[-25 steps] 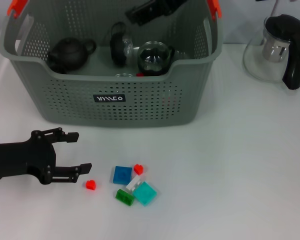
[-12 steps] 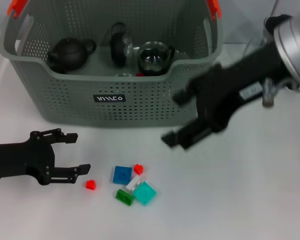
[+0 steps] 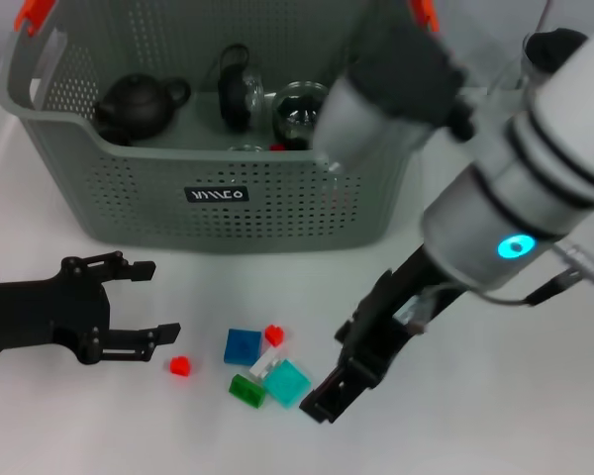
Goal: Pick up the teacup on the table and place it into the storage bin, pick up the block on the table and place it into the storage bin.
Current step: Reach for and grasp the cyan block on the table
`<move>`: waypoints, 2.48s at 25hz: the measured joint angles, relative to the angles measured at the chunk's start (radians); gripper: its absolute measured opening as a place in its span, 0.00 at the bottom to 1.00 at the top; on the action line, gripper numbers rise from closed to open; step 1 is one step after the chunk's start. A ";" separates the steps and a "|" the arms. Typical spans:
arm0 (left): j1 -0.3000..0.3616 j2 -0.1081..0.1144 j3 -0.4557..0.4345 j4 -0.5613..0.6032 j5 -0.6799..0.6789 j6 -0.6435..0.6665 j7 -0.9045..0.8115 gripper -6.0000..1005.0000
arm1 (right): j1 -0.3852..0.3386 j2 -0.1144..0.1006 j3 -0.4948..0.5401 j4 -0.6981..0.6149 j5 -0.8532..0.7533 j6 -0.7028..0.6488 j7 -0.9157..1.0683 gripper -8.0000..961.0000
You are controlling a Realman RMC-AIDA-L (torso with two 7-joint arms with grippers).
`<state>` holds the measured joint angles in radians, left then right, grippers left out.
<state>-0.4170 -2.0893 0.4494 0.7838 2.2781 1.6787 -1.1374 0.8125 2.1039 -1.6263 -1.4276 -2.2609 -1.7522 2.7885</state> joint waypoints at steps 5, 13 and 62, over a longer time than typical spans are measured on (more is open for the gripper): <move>0.002 0.000 0.000 0.000 0.000 -0.001 0.006 0.87 | 0.086 0.003 -0.115 0.151 -0.043 0.067 0.079 0.96; 0.007 -0.001 0.000 0.000 0.000 -0.004 0.011 0.87 | 0.168 0.008 -0.248 0.271 -0.076 0.179 0.124 0.96; 0.000 -0.002 0.000 -0.011 -0.008 -0.014 0.012 0.87 | 0.188 0.021 -0.548 0.411 -0.037 0.607 0.090 0.96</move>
<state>-0.4167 -2.0911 0.4495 0.7730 2.2702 1.6643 -1.1259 1.0009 2.1245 -2.1746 -1.0163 -2.2982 -1.1452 2.8785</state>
